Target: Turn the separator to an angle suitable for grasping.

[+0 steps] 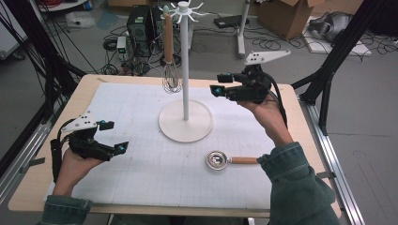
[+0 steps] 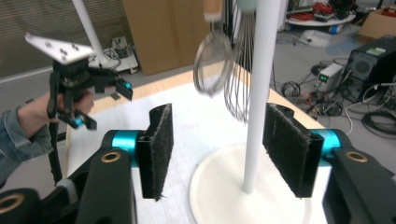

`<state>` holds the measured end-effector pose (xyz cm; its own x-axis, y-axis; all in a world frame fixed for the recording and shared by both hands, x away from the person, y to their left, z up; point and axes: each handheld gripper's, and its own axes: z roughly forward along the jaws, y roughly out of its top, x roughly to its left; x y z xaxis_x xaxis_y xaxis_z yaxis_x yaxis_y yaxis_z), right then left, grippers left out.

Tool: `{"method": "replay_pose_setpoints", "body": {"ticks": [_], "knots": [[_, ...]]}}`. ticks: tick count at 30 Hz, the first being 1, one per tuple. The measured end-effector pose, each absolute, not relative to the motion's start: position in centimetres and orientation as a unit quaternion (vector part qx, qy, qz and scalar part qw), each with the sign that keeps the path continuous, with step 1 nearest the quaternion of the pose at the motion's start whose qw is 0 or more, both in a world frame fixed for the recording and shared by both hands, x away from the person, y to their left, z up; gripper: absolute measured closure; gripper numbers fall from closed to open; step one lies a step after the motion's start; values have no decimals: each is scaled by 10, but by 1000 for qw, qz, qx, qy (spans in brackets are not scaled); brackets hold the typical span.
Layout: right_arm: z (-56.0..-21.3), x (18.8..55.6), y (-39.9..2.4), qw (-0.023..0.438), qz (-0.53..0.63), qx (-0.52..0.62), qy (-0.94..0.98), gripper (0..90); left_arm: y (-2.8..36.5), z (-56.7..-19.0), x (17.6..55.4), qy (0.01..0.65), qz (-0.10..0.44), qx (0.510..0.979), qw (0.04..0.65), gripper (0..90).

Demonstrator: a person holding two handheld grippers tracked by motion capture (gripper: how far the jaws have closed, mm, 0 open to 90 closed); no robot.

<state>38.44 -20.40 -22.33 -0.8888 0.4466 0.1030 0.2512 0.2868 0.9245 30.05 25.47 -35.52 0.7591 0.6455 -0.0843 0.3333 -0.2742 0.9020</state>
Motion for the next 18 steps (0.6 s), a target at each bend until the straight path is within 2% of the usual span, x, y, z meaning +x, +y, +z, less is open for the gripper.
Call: {"method": "replay_pose_setpoints", "body": {"ticks": [18], "knots": [[-285,357,-234,85,510,224,826,317,248,-359,301,310,145,785,516,17]]}}
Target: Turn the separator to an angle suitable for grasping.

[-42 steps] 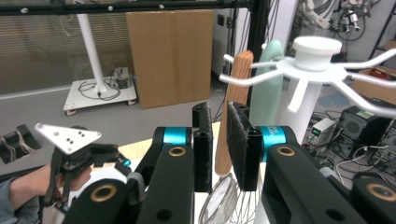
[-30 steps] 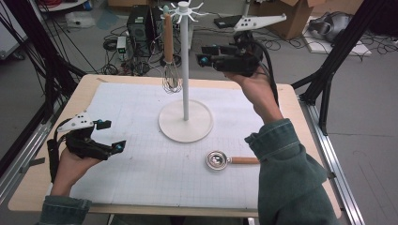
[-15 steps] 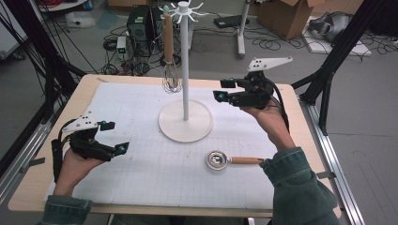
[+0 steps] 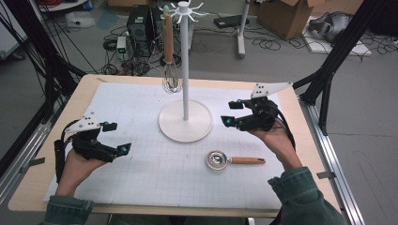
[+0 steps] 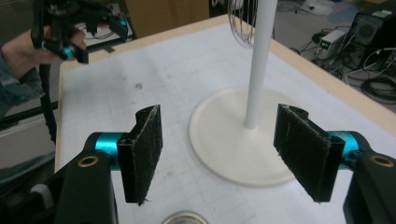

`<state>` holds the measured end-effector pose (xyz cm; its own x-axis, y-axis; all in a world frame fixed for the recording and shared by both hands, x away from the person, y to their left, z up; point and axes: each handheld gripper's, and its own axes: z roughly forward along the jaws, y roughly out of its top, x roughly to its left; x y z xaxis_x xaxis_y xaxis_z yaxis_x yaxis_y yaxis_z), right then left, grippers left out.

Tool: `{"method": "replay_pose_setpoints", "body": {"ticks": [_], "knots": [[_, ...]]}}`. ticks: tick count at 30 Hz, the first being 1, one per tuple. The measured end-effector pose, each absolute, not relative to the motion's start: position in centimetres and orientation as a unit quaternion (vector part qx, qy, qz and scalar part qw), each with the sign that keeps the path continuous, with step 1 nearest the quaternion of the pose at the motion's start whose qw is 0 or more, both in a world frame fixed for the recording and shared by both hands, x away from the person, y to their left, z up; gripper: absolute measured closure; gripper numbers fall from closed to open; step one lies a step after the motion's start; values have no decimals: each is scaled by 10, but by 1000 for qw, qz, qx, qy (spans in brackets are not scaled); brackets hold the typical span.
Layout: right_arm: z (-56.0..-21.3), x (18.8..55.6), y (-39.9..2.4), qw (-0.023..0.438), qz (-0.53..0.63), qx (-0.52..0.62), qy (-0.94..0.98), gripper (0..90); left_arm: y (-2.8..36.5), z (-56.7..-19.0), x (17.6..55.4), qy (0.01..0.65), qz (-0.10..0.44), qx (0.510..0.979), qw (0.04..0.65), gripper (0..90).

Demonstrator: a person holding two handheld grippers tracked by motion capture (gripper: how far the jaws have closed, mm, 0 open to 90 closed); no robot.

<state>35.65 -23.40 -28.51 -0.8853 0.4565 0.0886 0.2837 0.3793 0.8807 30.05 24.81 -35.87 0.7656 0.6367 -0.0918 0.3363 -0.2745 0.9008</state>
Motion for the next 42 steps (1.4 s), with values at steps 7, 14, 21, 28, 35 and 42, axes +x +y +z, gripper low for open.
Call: {"method": "replay_pose_setpoints", "body": {"ticks": [7,14,21,28,35,42], "knots": [[-316,345,-251,80,490,233,837,313,245,-362,302,310,140,787,515,17],[-340,340,-256,75,458,230,855,313,246,-362,301,310,143,786,515,17],[-362,336,-256,66,429,228,871,315,247,-361,301,310,143,786,515,17],[-385,335,-263,56,404,234,882,336,248,-361,301,311,143,786,515,17],[-402,333,-269,50,387,237,890,378,247,-362,301,311,141,786,515,17],[-417,334,-267,41,358,225,905,439,247,-362,301,310,140,787,515,17]]}}
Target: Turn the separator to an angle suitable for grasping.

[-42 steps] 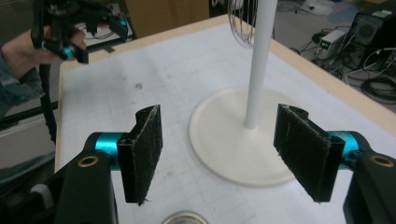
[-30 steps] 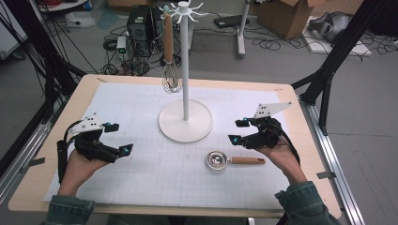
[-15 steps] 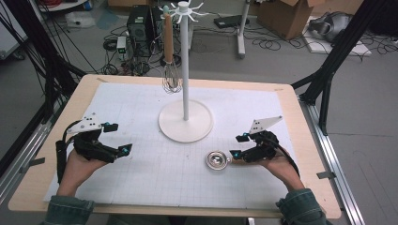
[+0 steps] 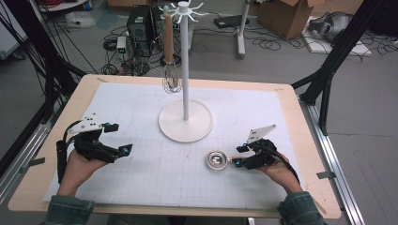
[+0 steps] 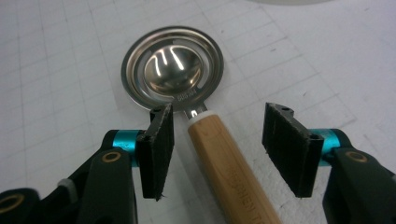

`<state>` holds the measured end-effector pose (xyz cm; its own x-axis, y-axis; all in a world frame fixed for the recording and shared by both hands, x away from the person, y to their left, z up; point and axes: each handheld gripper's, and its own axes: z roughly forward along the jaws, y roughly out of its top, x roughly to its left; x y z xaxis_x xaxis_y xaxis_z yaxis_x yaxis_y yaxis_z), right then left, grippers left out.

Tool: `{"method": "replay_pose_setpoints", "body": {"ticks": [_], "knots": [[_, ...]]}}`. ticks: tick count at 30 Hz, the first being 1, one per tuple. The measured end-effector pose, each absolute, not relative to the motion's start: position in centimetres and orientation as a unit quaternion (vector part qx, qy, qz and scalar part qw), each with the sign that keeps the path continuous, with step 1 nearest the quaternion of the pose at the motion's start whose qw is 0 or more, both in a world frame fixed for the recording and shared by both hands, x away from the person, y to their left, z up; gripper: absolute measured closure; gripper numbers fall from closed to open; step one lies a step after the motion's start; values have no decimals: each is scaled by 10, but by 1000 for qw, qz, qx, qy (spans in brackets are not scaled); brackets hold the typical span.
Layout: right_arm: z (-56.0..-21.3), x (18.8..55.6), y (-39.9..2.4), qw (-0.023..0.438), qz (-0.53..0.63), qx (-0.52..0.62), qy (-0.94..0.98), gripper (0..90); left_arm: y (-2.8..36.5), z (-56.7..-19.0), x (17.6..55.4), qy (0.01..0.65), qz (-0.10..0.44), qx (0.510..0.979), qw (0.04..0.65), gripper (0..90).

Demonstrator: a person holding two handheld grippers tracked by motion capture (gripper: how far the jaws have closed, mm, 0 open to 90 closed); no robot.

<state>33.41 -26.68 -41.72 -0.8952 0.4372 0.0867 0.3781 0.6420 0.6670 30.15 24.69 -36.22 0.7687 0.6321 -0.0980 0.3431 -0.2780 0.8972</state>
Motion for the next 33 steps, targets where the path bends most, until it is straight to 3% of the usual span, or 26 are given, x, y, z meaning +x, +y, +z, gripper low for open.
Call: {"method": "replay_pose_setpoints", "body": {"ticks": [23,33], "knots": [[-432,341,-258,39,327,143,933,680,248,-363,302,310,136,786,517,17],[-432,344,-260,22,339,141,930,697,249,-362,302,312,139,785,517,17]]}}
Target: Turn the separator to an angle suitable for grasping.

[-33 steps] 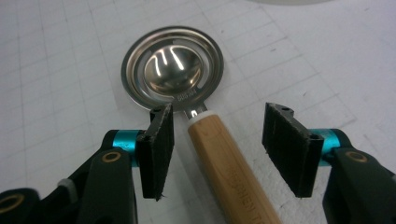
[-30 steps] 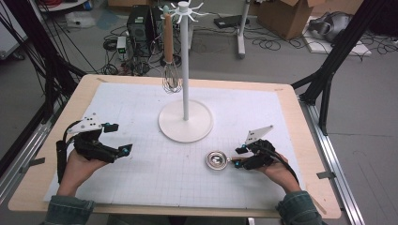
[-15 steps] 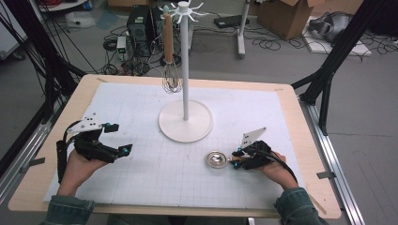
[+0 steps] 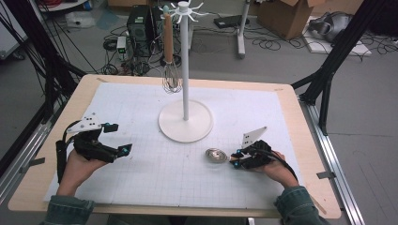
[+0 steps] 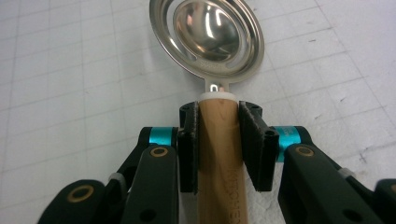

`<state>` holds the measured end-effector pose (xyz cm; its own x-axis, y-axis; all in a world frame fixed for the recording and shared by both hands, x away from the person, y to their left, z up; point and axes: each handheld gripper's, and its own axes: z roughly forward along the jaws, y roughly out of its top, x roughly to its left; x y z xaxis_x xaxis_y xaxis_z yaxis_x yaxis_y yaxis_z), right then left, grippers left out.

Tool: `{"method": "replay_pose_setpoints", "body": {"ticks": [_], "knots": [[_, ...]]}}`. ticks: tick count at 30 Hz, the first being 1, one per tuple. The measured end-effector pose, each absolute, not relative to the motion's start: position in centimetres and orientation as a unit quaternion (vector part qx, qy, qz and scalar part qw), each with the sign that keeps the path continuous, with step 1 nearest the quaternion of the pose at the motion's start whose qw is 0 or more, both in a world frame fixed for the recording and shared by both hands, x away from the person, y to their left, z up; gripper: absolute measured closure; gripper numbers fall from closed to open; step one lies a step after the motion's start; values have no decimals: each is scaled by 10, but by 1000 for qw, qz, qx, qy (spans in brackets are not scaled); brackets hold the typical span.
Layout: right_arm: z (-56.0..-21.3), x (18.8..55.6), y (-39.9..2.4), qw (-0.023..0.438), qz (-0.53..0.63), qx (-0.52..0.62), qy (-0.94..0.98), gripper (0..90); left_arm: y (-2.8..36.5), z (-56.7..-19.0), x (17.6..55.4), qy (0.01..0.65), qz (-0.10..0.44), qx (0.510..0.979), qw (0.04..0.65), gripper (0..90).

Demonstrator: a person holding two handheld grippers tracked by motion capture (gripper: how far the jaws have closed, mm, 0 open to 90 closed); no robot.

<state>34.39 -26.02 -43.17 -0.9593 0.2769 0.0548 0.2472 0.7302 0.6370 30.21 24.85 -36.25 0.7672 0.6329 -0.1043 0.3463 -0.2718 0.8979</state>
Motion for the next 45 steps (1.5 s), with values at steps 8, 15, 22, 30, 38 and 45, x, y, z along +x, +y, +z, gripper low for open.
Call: {"method": "replay_pose_setpoints", "body": {"ticks": [8,15,22,30,38,45], "knots": [[-428,343,-259,19,347,139,927,699,249,-362,301,312,139,785,517,17],[-413,345,-241,23,371,125,920,699,250,-360,301,311,140,784,519,17],[-405,349,-206,11,378,101,920,698,250,-359,300,310,140,783,521,17],[-402,357,-162,7,378,65,923,698,252,-358,300,310,139,782,523,17],[-414,362,-133,-10,371,57,927,697,252,-358,300,307,138,783,523,17],[-422,362,-111,-21,366,43,929,696,251,-359,300,307,137,783,523,17]]}}
